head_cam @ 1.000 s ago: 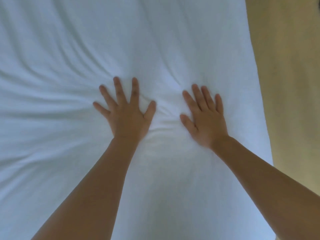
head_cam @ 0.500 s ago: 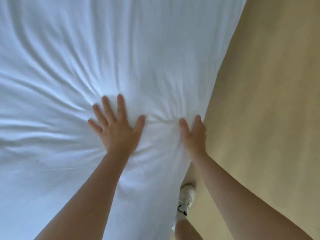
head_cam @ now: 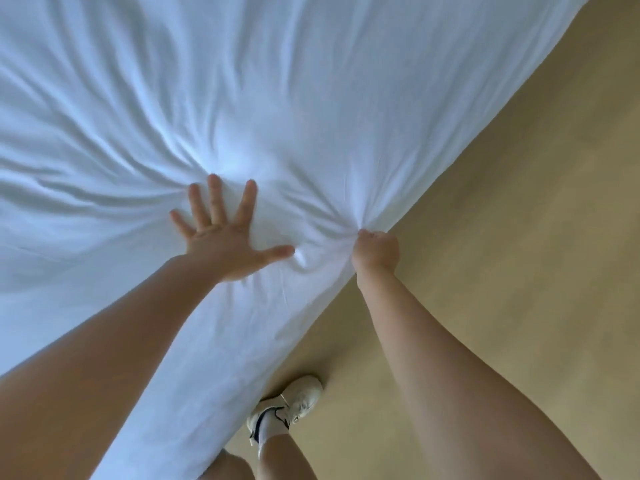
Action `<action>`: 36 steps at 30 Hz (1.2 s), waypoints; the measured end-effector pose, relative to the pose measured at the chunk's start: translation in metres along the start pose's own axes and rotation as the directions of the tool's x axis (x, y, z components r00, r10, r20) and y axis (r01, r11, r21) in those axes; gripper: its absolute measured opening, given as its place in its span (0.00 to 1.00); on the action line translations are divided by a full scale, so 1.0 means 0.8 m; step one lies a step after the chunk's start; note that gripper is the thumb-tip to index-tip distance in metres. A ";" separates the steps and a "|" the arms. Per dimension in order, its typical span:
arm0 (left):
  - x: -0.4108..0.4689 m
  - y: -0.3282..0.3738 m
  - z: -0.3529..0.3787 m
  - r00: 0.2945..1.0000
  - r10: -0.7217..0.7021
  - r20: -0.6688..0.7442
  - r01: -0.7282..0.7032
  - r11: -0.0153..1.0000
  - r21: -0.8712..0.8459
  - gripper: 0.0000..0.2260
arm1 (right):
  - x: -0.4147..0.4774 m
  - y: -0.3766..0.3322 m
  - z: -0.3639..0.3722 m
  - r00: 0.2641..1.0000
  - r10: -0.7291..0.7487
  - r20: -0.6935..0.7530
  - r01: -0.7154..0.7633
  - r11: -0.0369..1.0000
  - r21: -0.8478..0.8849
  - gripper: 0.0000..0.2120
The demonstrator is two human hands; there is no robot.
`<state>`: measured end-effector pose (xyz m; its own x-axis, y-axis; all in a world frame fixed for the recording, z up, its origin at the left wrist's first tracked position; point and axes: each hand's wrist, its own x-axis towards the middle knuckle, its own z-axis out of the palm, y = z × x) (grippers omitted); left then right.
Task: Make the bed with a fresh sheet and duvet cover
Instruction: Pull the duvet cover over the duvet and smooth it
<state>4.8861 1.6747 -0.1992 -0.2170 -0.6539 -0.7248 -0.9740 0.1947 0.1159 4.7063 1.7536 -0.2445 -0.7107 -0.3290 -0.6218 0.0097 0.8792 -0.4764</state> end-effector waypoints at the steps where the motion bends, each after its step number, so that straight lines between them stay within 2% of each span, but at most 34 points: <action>1: -0.009 0.000 -0.019 0.999 0.017 0.031 -0.013 0.995 -0.098 0.50 | -0.001 -0.009 -0.006 0.999 -0.034 -0.020 0.033 0.997 -0.063 0.10; 2: -0.015 -0.003 -0.044 0.999 0.036 0.006 -0.033 0.964 -0.263 0.46 | -0.003 -0.018 -0.012 0.991 -0.123 -0.056 0.115 0.986 -0.124 0.08; 4: -0.010 -0.013 -0.101 0.970 -0.022 -0.244 -0.121 0.823 -0.555 0.29 | -0.011 -0.043 -0.018 0.913 -0.402 -0.073 0.377 0.898 -0.227 0.16; 5: 0.001 -0.019 -0.126 0.920 -0.085 -0.383 -0.168 0.797 -0.580 0.23 | -0.013 -0.058 -0.017 0.857 -0.515 -0.035 0.488 0.829 -0.273 0.20; 7: 0.038 -0.037 -0.160 0.836 -0.149 -0.528 -0.132 0.879 -0.457 0.25 | -0.018 -0.097 -0.004 0.778 -0.622 0.087 0.612 0.719 -0.329 0.26; 9: 0.089 -0.051 -0.186 0.830 -0.228 -0.509 0.012 0.919 -0.393 0.30 | -0.011 -0.137 0.008 0.677 -0.711 0.188 0.724 0.598 -0.344 0.28; 11: 0.147 -0.054 -0.206 0.819 -0.337 -0.465 0.144 0.904 -0.403 0.32 | 0.002 -0.177 0.005 0.590 -0.757 0.281 0.801 0.504 -0.323 0.28; 13: 0.193 -0.026 -0.214 0.787 -0.400 -0.470 0.205 0.888 -0.412 0.32 | 0.025 -0.213 -0.012 0.567 -0.757 0.326 0.817 0.465 -0.340 0.29; 14: 0.208 0.007 -0.207 0.797 -0.356 -0.487 0.165 0.905 -0.392 0.31 | 0.040 -0.228 -0.027 0.563 -0.762 0.321 0.815 0.448 -0.367 0.29; 16: 0.218 0.093 -0.176 0.868 -0.117 -0.482 -0.035 0.955 -0.294 0.30 | 0.072 -0.259 -0.056 0.552 -0.778 0.300 0.809 0.413 -0.418 0.29; 19: 0.184 0.201 -0.135 0.927 0.266 -0.265 -0.309 0.942 -0.134 0.29 | 0.121 -0.308 -0.087 0.603 -0.736 0.308 0.761 0.413 -0.501 0.29; 21: 0.173 0.217 -0.141 0.881 0.459 -0.115 -0.462 0.887 -0.005 0.29 | 0.148 -0.338 -0.089 0.625 -0.717 0.310 0.741 0.419 -0.526 0.30; 22: 0.175 0.209 -0.154 0.827 0.554 -0.101 -0.557 0.830 -0.010 0.26 | 0.159 -0.350 -0.083 0.611 -0.724 0.321 0.749 0.396 -0.532 0.30; 23: 0.176 0.193 -0.170 0.759 0.636 -0.140 -0.647 0.760 -0.056 0.22 | 0.168 -0.362 -0.075 0.572 -0.747 0.340 0.771 0.347 -0.535 0.29; 24: 0.179 0.171 -0.187 0.687 0.683 -0.249 -0.716 0.694 -0.075 0.18 | 0.176 -0.372 -0.063 0.514 -0.770 0.378 0.801 0.273 -0.533 0.27; 25: 0.181 0.143 -0.200 0.644 0.627 -0.438 -0.717 0.694 -0.062 0.16 | 0.182 -0.382 -0.047 0.448 -0.788 0.422 0.833 0.196 -0.517 0.27; 26: 0.189 0.109 -0.211 0.604 0.486 -0.632 -0.647 0.762 -0.033 0.15 | 0.186 -0.392 -0.029 0.360 -0.812 0.459 0.863 0.103 -0.495 0.26; 27: 0.201 0.076 -0.226 0.575 0.306 -0.759 -0.512 0.858 -0.042 0.16 | 0.188 -0.404 -0.009 0.260 -0.833 0.489 0.884 0.002 -0.468 0.26; 28: 0.211 0.048 -0.244 0.592 0.149 -0.792 -0.350 0.933 -0.086 0.19 | 0.188 -0.419 0.011 0.169 -0.834 0.524 0.896 -0.092 -0.435 0.27; 29: 0.221 0.029 -0.260 0.650 0.002 -0.760 -0.193 0.968 -0.162 0.22 | 0.190 -0.433 0.029 0.077 -0.821 0.565 0.897 -0.191 -0.399 0.27; 30: 0.231 0.022 -0.276 0.729 -0.138 -0.670 -0.048 0.967 -0.251 0.26 | 0.197 -0.444 0.044 -0.015 -0.798 0.603 0.886 -0.291 -0.362 0.26; 31: 0.245 0.023 -0.285 0.774 -0.257 -0.578 0.072 0.944 -0.323 0.28 | 0.210 -0.454 0.051 -0.078 -0.769 0.635 0.866 -0.368 -0.340 0.26; 32: 0.259 0.033 -0.292 0.787 -0.351 -0.507 0.163 0.912 -0.377 0.30 | 0.227 -0.463 0.052 -0.102 -0.749 0.655 0.848 -0.409 -0.336 0.26; 33: 0.274 0.050 -0.294 0.782 -0.411 -0.469 0.224 0.887 -0.404 0.31 | 0.252 -0.470 0.045 -0.088 -0.746 0.660 0.843 -0.409 -0.350 0.27; 34: 0.288 0.077 -0.293 0.772 -0.430 -0.468 0.249 0.882 -0.399 0.31 | 0.281 -0.475 0.032 -0.046 -0.758 0.651 0.841 -0.381 -0.385 0.28; 36: 0.322 0.148 -0.291 0.764 -0.393 -0.511 0.215 0.903 -0.373 0.32 | 0.349 -0.482 -0.011 0.095 -0.795 0.600 0.827 -0.272 -0.492 0.31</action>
<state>4.6994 1.3596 -0.2141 0.1839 -0.9500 -0.2525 -0.9501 -0.2377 0.2022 4.4977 1.3261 -0.2287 0.3462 -0.9366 -0.0536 -0.9365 -0.3417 -0.0793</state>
